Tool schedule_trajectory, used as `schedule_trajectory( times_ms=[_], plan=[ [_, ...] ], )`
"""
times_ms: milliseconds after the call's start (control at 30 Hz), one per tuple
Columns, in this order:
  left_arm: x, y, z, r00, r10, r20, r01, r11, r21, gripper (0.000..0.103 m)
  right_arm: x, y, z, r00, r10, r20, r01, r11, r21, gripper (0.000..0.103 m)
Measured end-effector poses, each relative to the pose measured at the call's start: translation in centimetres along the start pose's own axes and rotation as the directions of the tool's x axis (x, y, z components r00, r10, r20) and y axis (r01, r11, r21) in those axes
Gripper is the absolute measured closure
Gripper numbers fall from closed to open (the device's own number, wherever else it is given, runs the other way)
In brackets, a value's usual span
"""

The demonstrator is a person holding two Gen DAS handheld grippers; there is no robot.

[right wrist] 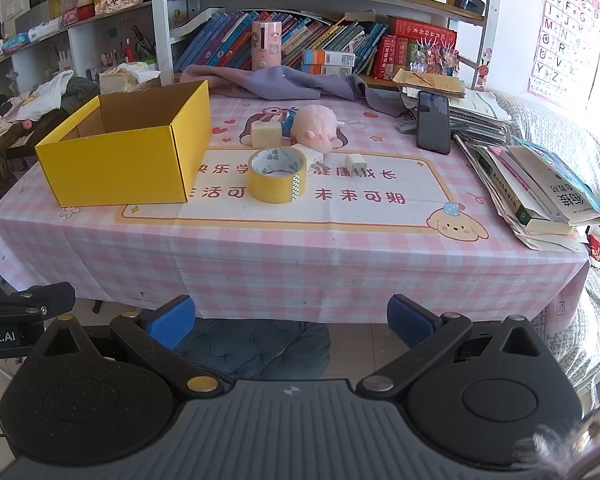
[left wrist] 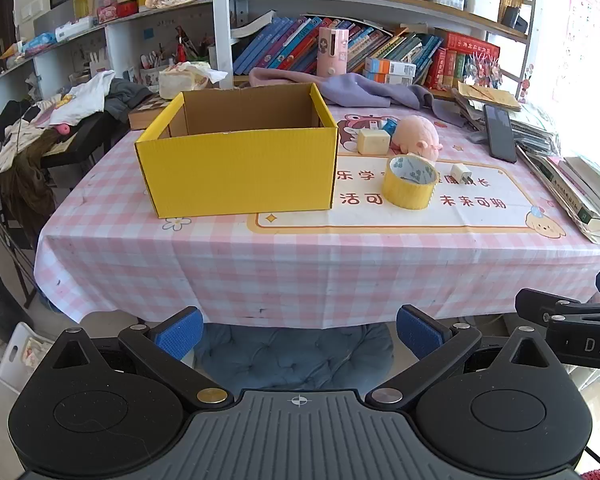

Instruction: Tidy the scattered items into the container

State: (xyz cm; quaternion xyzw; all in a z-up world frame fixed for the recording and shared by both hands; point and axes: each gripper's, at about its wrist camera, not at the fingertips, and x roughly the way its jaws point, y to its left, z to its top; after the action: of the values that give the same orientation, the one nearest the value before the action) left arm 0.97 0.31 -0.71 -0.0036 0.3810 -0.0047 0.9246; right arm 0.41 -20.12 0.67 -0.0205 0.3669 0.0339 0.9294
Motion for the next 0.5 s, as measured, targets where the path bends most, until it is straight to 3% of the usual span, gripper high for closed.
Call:
schedule_trajectory(
  times_ms=[500],
  plan=[
    [0.29, 0.24, 0.02, 1.0, 0.002, -0.006, -0.002, 1.0, -0.001, 0.0, 0.11, 0.39, 0.17, 1.0, 0.002, -0.003, -0.002, 1.0, -0.004, 0.0]
  ],
)
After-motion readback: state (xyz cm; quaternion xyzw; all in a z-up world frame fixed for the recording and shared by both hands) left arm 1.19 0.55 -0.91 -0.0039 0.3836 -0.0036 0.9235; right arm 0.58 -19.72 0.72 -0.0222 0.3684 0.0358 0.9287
